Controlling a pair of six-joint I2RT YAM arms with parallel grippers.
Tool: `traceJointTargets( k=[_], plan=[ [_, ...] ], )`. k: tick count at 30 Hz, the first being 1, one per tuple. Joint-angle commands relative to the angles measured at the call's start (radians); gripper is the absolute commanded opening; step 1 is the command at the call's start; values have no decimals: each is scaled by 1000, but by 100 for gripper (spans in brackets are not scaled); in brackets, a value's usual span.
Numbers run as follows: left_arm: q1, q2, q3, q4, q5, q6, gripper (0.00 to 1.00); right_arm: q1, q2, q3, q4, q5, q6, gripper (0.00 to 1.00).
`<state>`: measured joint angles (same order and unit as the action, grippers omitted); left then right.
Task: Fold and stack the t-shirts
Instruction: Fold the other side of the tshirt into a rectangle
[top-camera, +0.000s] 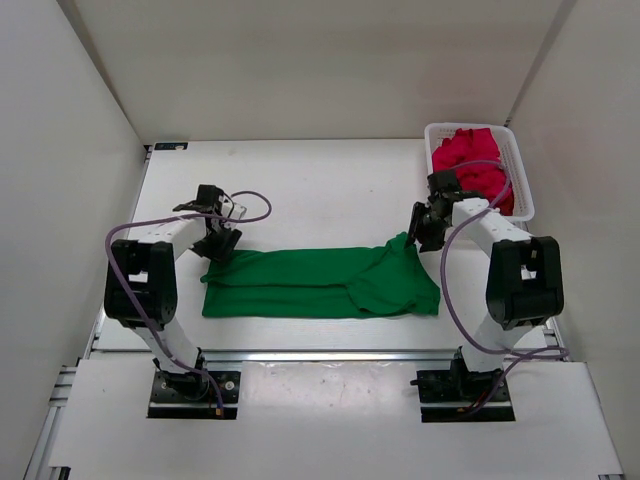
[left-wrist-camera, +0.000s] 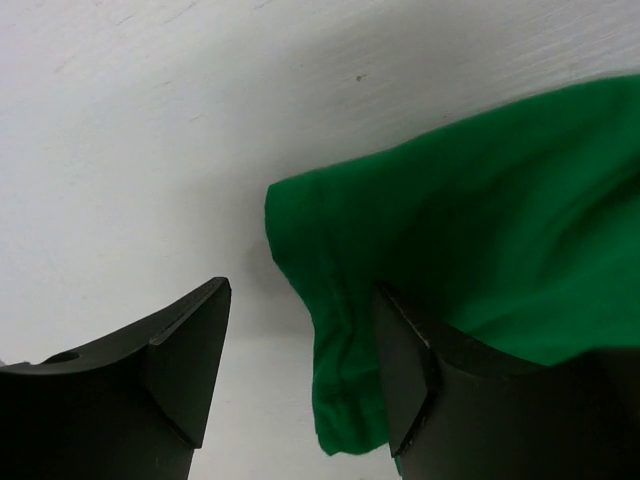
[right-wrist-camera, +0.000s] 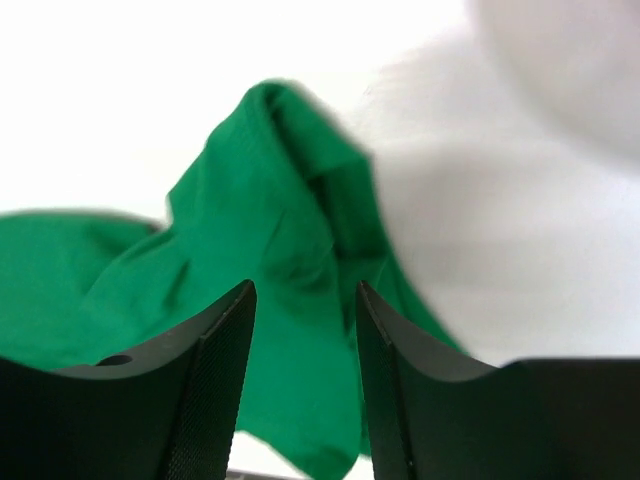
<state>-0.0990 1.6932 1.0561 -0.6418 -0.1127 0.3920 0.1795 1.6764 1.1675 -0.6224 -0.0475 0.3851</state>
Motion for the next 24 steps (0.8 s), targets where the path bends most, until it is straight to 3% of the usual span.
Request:
traceJointTargets(
  k=[1, 6, 8, 10, 11, 13, 17, 22, 24],
  plan=[
    [5, -6, 30, 42, -1, -39, 69, -9, 51, 31, 50, 5, -22, 50],
    [-11, 22, 19, 65, 19, -56, 61, 5, 115, 40, 105, -51, -32, 48],
    [-16, 32, 16, 68, 22, -59, 50, -6, 149, 47, 121, -72, -25, 42],
    [-13, 43, 12, 65, 31, -65, 24, -12, 157, 47, 133, -63, -9, 21],
    [-13, 49, 24, 64, 30, -68, 18, -15, 154, 40, 139, -54, 0, 10],
    [4, 49, 28, 67, 18, -76, 0, -25, 148, 38, 141, -32, 12, 1],
    [48, 39, 32, 48, -53, -113, 0, -43, 105, 34, 159, 15, 46, 0],
    [157, 29, 48, 4, -51, -146, 0, -60, 56, 8, 197, 40, 81, 0],
    [150, 22, 36, -1, -45, -143, 0, -57, 74, 15, 202, 9, 78, 0]
  ],
)
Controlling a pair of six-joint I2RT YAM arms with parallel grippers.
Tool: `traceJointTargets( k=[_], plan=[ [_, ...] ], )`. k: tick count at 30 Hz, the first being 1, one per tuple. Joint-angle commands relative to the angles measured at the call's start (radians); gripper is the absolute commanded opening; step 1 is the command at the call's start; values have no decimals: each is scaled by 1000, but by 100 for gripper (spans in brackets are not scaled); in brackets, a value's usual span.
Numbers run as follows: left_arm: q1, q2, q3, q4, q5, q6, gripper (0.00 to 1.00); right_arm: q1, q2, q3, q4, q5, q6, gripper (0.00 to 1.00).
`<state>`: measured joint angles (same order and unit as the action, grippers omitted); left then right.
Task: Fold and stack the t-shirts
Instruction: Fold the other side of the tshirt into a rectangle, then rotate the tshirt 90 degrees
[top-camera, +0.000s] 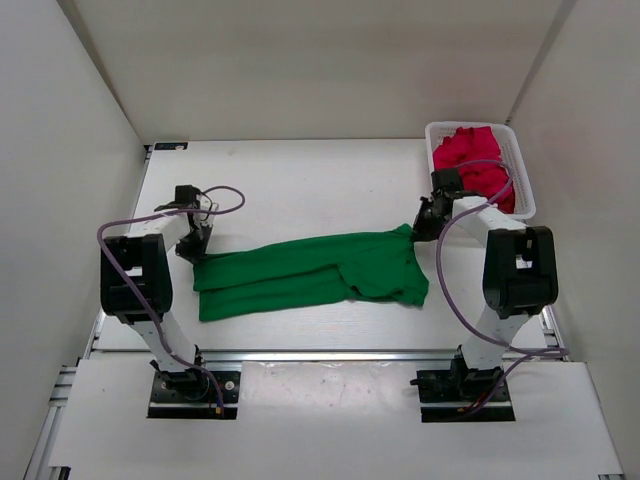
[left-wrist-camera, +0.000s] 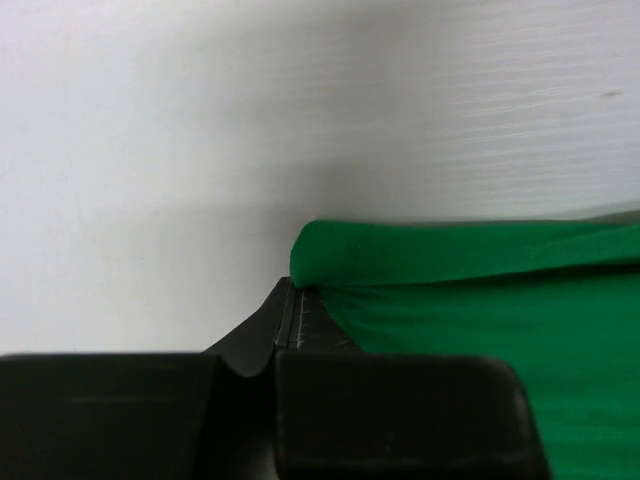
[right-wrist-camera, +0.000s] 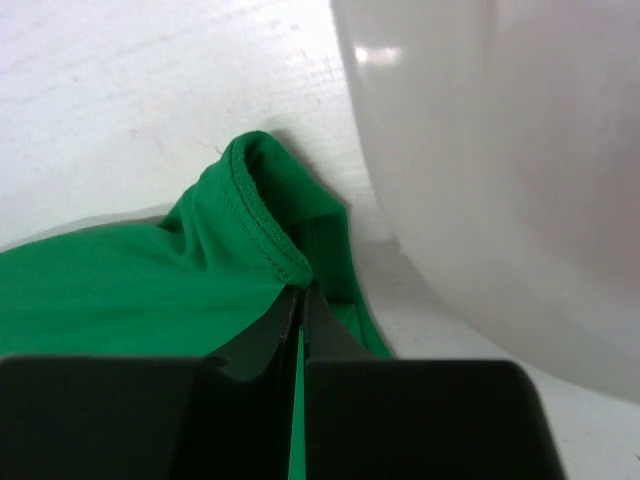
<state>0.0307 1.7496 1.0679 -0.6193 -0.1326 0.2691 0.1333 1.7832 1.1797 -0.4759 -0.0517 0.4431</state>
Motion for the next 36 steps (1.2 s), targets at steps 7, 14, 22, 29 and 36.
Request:
traceJointTargets(
  k=[7, 14, 22, 29, 36],
  plan=[
    [-20, -56, 14, -33, -44, -19, 1, 51, 65, 106, 16, -68, -50, 25],
    [5, -82, 26, -40, -64, 7, 17, 112, -5, 133, -47, -30, -78, 39],
    [8, -153, -22, -30, -101, 42, 38, 151, -274, -96, -208, 70, 23, 38],
    [5, -145, -28, -13, -111, 55, 48, 68, -406, -385, -167, -52, 123, 54],
    [-18, -84, 27, -26, -107, 39, 48, 38, -291, -419, -52, -120, 134, 51]
  ],
)
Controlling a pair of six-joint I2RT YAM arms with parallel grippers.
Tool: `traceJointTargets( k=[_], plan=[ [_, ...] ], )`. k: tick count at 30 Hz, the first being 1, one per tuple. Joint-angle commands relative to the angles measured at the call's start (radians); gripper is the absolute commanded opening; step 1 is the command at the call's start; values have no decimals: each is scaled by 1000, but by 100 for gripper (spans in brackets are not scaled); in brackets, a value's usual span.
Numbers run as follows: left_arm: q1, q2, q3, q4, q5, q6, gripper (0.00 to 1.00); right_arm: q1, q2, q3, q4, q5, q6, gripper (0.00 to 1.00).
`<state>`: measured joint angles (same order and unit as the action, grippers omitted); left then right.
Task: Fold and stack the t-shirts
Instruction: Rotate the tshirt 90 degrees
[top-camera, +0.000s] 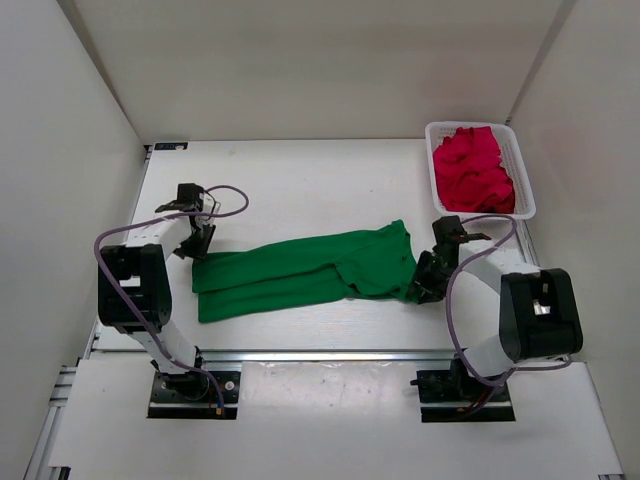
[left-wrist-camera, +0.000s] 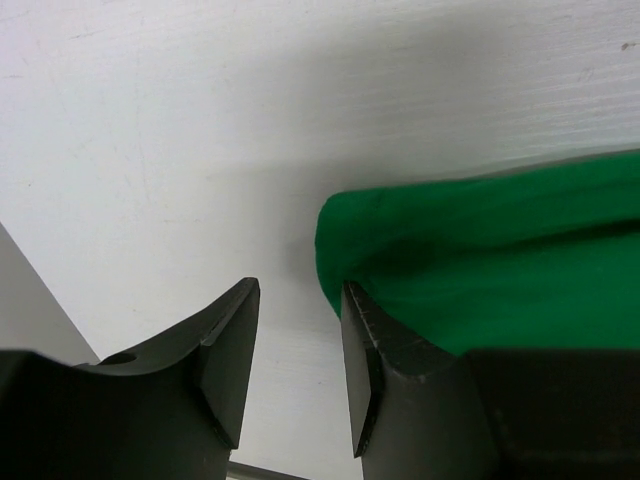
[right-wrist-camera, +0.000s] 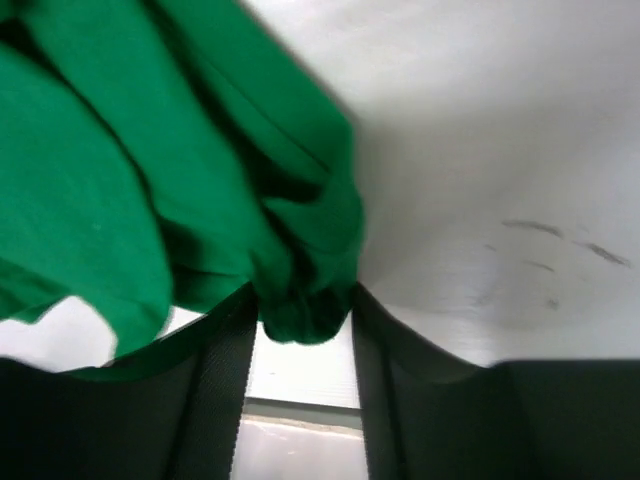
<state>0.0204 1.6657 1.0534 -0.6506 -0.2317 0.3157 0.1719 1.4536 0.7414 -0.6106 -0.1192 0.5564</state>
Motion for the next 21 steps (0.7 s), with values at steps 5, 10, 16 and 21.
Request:
traceJointTargets(
  k=[5, 10, 16, 21],
  plan=[
    [12, -27, 20, 3, -20, 13, 49, -5, 157, 99, 111, -80, 2, 0],
    [98, -79, -4, -37, 0, 25, 51, 43, 391, 511, 5, -14, -99, 1],
    [119, -118, -18, -87, 8, 34, 51, 69, 888, 1382, -202, 44, -159, 11],
    [53, -112, 36, -171, 51, 20, 54, 73, 1159, 1994, -278, -82, -207, 61]
  ],
)
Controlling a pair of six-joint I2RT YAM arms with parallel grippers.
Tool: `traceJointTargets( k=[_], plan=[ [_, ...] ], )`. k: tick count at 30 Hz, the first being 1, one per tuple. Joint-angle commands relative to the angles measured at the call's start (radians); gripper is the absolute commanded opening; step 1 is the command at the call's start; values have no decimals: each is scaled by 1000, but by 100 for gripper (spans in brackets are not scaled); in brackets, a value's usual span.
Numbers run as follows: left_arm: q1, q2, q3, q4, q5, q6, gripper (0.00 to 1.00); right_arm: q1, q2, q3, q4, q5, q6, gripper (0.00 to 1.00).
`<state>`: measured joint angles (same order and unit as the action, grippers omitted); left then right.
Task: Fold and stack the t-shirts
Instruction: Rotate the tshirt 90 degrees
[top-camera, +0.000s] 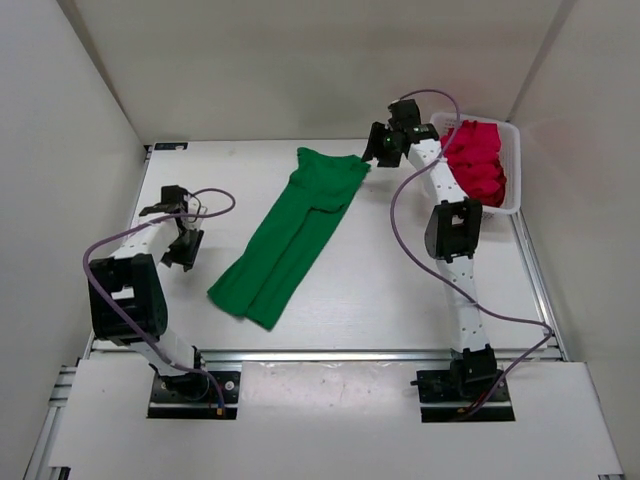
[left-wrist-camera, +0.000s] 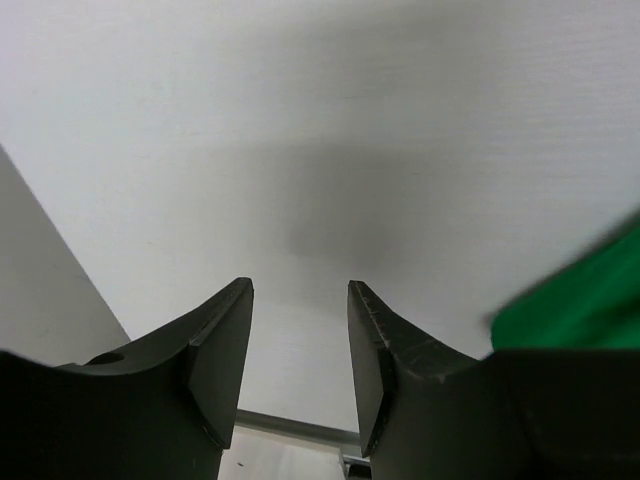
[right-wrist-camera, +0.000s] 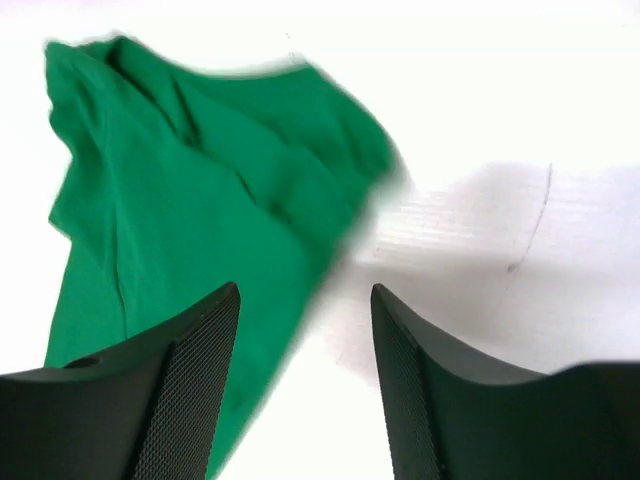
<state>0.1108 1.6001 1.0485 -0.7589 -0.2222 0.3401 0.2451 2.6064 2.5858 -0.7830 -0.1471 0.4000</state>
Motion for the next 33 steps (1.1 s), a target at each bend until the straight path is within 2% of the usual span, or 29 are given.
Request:
traceJointTargets(
  k=[1, 6, 11, 13, 19, 23, 29, 31, 33],
  plan=[
    [-40, -43, 50, -63, 46, -13, 54, 9, -23, 110, -93, -36, -38, 61],
    [-59, 12, 79, -80, 83, -44, 54, 20, -110, -21, -150, -35, -27, 62],
    [-59, 35, 82, -83, 92, -44, 54, 85, -219, -130, -191, 44, -46, 61],
    [-72, 23, 68, -71, 90, -46, 53, 92, -297, -226, -202, 95, -38, 60],
    [-100, 1, 4, -37, 109, -61, 54, 80, -497, -588, -144, 95, -65, 56],
    [-161, -11, -58, 0, 92, -61, 52, 160, -669, -862, -50, 60, -88, 57],
    [-253, -35, -116, 18, 99, -72, 51, 325, -827, -1139, 142, -31, -38, 58],
    [-273, -45, -152, 30, 119, -81, 44, 420, -836, -1178, 183, -32, 5, 59],
    [-280, -46, -172, 30, 139, -84, 33, 477, -841, -1216, 244, -51, 72, 57]
  ],
)
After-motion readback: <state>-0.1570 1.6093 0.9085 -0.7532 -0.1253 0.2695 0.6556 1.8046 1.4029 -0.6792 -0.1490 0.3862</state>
